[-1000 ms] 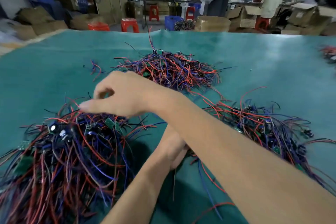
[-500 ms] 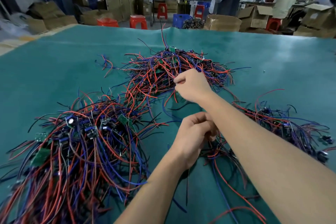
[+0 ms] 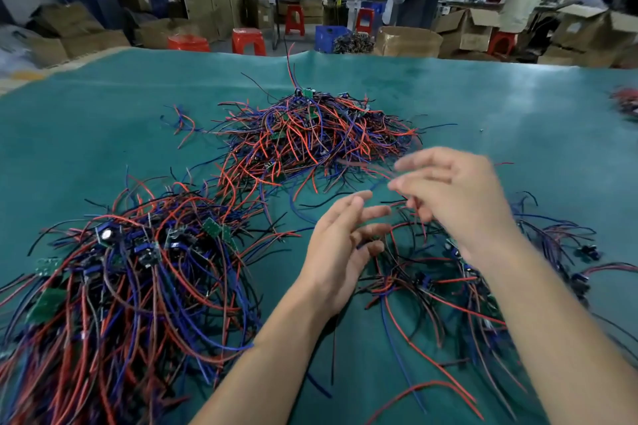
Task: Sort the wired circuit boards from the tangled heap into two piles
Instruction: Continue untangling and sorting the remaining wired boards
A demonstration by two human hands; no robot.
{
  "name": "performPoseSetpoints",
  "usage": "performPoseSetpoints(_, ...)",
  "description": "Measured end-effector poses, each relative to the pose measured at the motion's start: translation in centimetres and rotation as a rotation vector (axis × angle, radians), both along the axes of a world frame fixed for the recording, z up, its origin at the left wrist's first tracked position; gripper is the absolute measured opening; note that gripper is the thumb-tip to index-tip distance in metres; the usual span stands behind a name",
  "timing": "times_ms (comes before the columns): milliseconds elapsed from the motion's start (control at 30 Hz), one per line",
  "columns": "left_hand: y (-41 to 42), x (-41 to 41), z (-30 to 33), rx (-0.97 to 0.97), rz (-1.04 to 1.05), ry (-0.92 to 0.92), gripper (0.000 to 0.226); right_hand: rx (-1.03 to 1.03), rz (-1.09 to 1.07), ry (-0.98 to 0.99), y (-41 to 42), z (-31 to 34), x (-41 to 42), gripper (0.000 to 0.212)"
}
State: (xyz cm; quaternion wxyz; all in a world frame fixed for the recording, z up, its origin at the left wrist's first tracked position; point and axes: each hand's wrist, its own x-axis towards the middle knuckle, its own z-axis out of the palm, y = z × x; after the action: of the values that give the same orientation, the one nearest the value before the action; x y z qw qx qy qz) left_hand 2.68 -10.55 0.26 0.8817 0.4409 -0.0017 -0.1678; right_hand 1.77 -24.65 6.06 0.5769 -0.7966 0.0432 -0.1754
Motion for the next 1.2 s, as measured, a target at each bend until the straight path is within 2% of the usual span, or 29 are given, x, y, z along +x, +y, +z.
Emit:
performPoseSetpoints(133,-0.1,-0.2,-0.4,0.080,-0.034,-0.078,0.029,-0.057,0.091,0.136,1.2,-3.1,-2.7,0.018)
performPoseSetpoints(200,-0.3,-0.4,-0.7,0.123,-0.042,-0.131,0.025,-0.165,0.118,0.198,1.1,-3.4,-3.2,0.017)
performPoseSetpoints(233,-0.4,-0.5,-0.8,0.147,-0.023,-0.159,0.022,-0.275,0.117,0.222,0.5,-3.1,-3.1,0.016)
performPoseSetpoints(333,-0.6,-0.4,-1.3,0.245,0.150,-0.236,0.014,-0.772,0.074,0.350,-2.3,-0.6,-2.3,0.012)
performPoseSetpoints(367,-0.7,-0.4,-1.4,0.295,0.203,-0.270,0.017,-0.899,0.073,0.397,-3.1,0.5,-1.8,0.012)
performPoseSetpoints(433,-0.7,-0.4,-1.6,0.374,0.234,-0.318,0.027,-0.980,0.105,0.409,-3.4,2.5,-0.1,0.010)
performPoseSetpoints(533,-0.7,-0.5,-1.7,0.405,0.214,-0.341,0.027,-0.862,0.110,0.267,-2.2,3.1,4.5,0.007)
performPoseSetpoints(600,-0.6,-0.5,-1.7,0.426,0.208,-0.345,0.026,-0.764,0.160,0.300,-1.1,2.2,8.1,0.022)
performPoseSetpoints(700,-0.6,-0.5,-1.6,0.458,0.190,-0.348,0.027,-0.485,0.217,0.401,0.2,0.1,12.2,0.041)
performPoseSetpoints(800,-0.6,-0.6,-1.5,0.469,0.179,-0.354,0.027,-0.374,0.126,0.401,0.9,-1.5,14.1,0.036)
performPoseSetpoints(933,-0.6,-0.5,-1.5,0.456,0.181,-0.348,0.027,-0.231,-0.076,0.269,0.6,-2.3,14.2,0.021)
performPoseSetpoints(1067,-0.7,-0.4,-1.5,0.454,0.198,-0.343,0.027,-0.016,-0.118,0.201,-0.4,-1.1,12.6,0.008)
performPoseSetpoints(1200,-0.7,-0.2,-1.6,0.448,0.198,-0.320,0.029,0.047,-0.191,0.091,-1.4,0.2,10.1,0.013)
